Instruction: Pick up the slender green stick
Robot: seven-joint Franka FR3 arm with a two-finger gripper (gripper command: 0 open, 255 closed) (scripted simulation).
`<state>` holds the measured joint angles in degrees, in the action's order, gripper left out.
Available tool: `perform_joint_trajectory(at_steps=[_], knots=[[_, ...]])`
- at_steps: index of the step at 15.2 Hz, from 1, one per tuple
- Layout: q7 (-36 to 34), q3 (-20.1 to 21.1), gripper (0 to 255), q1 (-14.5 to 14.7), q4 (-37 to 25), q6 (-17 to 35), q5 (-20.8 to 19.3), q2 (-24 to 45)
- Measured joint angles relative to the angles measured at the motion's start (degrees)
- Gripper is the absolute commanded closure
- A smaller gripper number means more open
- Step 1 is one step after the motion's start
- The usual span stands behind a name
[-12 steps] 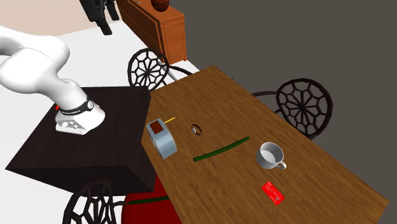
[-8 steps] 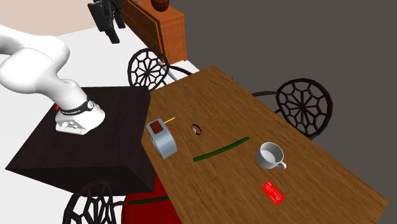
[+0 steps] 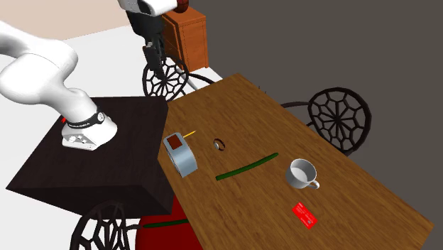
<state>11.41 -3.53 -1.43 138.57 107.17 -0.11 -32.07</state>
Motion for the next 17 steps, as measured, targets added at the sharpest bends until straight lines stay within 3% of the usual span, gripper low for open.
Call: perform_joint_trajectory(at_steps=[8,17], knots=[[6.42,-3.25,0,-0.22,-2.78,12.38,-0.7,16.54],[13.02,-4.84,0,-0.53,-11.41,21.81,1.05,36.21]])
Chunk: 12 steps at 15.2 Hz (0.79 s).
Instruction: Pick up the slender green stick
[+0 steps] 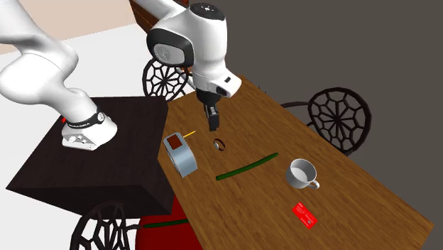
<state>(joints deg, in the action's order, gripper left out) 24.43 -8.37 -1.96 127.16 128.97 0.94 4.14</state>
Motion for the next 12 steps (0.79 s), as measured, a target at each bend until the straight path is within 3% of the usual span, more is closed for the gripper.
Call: perform_joint_trajectory(at_steps=[12], knots=[[7.8,0.91,0,-3.14,-21.36,4.6,2.64,27.97]])
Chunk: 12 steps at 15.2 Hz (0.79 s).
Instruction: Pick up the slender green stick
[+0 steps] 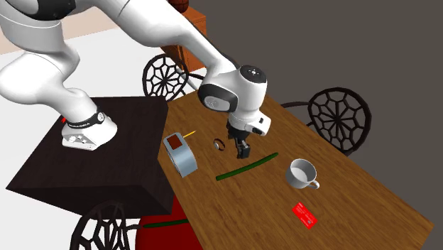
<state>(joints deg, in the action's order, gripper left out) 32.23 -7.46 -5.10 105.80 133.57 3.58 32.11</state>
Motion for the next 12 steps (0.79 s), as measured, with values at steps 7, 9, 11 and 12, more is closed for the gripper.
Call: perform_joint_trajectory(at_steps=[7,9,11,12], knots=[[2.3,0.95,0,-1.64,-16.79,-1.88,-0.12,15.9],[2.43,1.19,0,-1.84,-21.18,-2.56,-0.15,19.78],[2.66,1.27,0,-2.14,-22.95,-2.47,-0.11,21.67],[2.69,1.32,0,-2.24,-23.86,-2.38,-0.08,22.67]])
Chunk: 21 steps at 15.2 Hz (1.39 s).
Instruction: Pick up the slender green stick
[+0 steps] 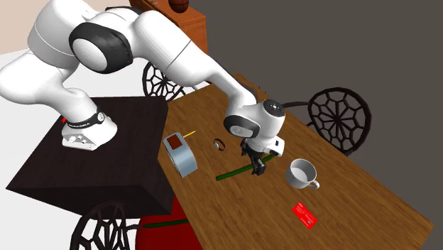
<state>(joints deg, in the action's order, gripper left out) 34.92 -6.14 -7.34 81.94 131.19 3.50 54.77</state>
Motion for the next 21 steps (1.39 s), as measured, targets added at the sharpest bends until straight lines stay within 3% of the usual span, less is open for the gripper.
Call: perform_joint_trajectory(at_steps=[4,5,15,21], knots=[[-0.05,0.16,0,-0.08,-0.99,1.27,0.11,2.28],[-0.08,0.18,255,-0.08,-1.19,1.4,0.12,2.6],[-0.08,0.24,255,-0.07,-1.5,1.45,0.15,2.93],[-0.05,0.0,255,0.09,0.36,0.05,-0.01,-0.32]])
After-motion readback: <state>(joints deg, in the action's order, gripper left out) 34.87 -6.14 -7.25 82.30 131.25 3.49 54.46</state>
